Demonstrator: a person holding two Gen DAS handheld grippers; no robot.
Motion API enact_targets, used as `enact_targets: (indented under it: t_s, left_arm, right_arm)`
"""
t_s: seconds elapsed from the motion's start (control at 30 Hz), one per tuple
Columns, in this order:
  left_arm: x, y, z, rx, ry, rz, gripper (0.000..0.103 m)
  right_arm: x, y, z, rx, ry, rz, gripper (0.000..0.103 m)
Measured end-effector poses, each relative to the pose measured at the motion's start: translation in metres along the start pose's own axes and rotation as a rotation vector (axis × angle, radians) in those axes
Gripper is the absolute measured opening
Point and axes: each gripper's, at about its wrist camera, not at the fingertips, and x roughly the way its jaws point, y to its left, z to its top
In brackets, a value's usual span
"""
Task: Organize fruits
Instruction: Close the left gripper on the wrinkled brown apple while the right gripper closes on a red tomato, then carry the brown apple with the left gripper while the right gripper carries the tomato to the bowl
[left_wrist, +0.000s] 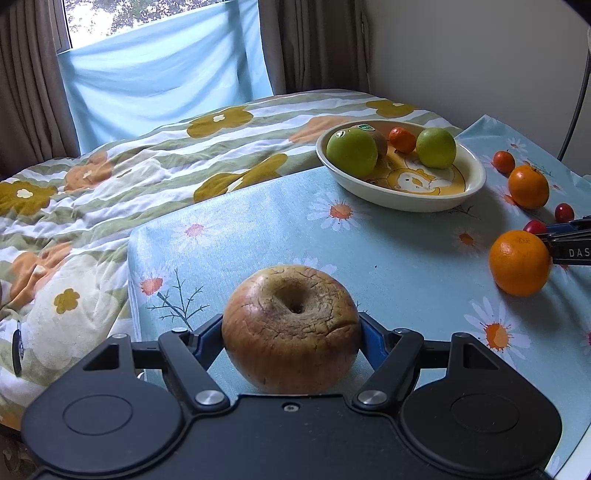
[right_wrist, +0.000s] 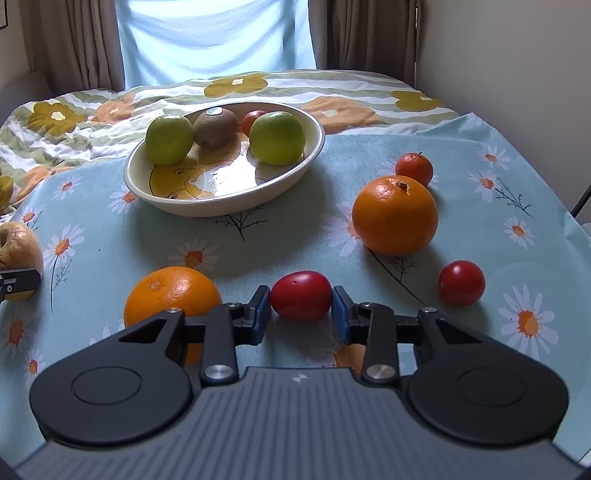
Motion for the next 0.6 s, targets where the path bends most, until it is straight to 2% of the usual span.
enact_targets:
  t_s: [0.33, 0.6]
  left_arm:
    - [-0.032, -0.007, 0.005, -0.011, -0.055, 0.020, 0.077]
    - [-0.074, -0.013, 0.016, -0.029, -0.099, 0.044, 0.078]
  right_arm:
    - [-0.023, 0.005, 0.007, -0.002, -0.038, 0.029, 0.050]
    - [-0.061, 0.010, 0.021, -0.041, -0.059, 0.056, 0.050]
